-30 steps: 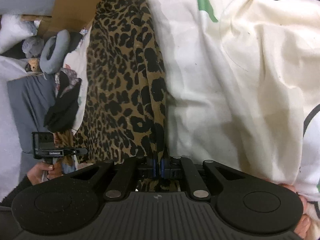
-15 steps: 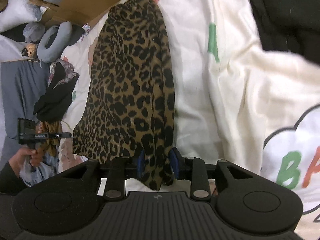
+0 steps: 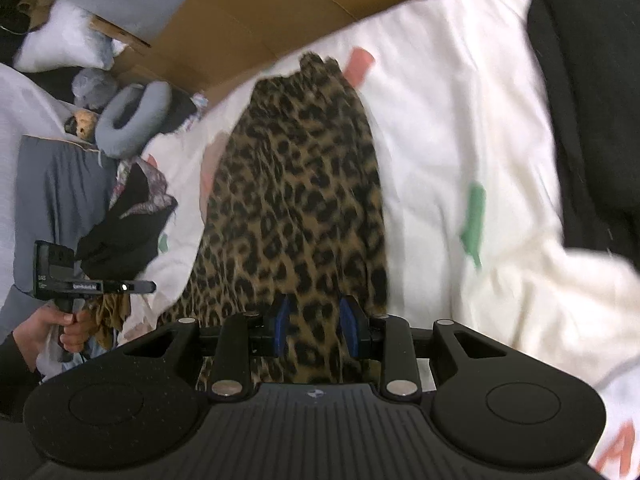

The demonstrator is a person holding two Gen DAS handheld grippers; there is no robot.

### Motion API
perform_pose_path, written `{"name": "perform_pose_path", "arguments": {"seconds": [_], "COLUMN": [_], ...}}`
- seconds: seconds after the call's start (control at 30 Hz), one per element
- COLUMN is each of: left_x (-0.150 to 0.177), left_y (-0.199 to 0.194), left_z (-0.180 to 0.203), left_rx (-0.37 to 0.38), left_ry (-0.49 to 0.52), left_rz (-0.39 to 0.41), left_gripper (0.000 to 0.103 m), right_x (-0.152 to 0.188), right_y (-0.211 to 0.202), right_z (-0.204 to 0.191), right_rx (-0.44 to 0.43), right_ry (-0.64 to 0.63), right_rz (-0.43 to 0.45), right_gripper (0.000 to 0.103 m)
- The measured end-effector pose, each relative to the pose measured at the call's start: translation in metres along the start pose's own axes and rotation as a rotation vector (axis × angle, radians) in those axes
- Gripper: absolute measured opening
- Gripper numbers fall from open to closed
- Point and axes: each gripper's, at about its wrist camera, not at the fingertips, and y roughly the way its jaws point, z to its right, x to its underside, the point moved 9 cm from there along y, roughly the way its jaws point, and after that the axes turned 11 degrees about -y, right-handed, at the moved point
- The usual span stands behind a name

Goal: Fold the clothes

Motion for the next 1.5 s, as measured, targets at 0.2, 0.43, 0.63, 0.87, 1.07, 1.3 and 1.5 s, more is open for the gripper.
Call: {"name": "perform_pose_path", "arguments": {"seconds": [0.2, 0.43, 0.63, 0.87, 1.07, 1.3, 1.5], "left_x": [-0.008, -0.010, -0.018, -0.022, -0.024, -0.031, -0.037], "left_y": [0.017, 0.042, 0.058, 0.070, 0.080, 0.086, 0.093], "left_z": [0.014, 0.039, 0.058, 0.084, 0.093, 0.105, 0.116], "left_rx": [-0.010, -0.008, 0.019, 0.010, -0.005, -0.008, -0.005], "left_ry": [0.032, 0.100, 0.124, 0.215, 0.246, 0.292, 0.343], "left_rz": [0.024, 0.025, 0.048, 0.059, 0.056, 0.057, 0.053], "left_gripper": [0.032, 0.032, 0.033, 0.033, 0.033, 0.033, 0.033], "right_x": [-0.019, -0.023, -0.034, -0.043, -0.040, -0.036, -0.032], "right_y": [0.017, 0.035, 0.047, 0.058, 0.058, 0.058, 0.056], "right_z": [0.010, 0.021, 0.026, 0.032, 0.038, 0.044, 0.049], "right_rx": [0.033, 0.129, 0.082, 0.031, 0.002, -0.033, -0.061], "right_ry": [0.009, -0.024, 0.010, 0.052, 0.099, 0.152, 0.190], "right_rz": [0.006, -0.022, -0.012, 0.001, 0.014, 0.030, 0.037], "right_gripper": [0.030, 0.030, 0.032, 0.032, 0.000, 0.000, 0.000]}}
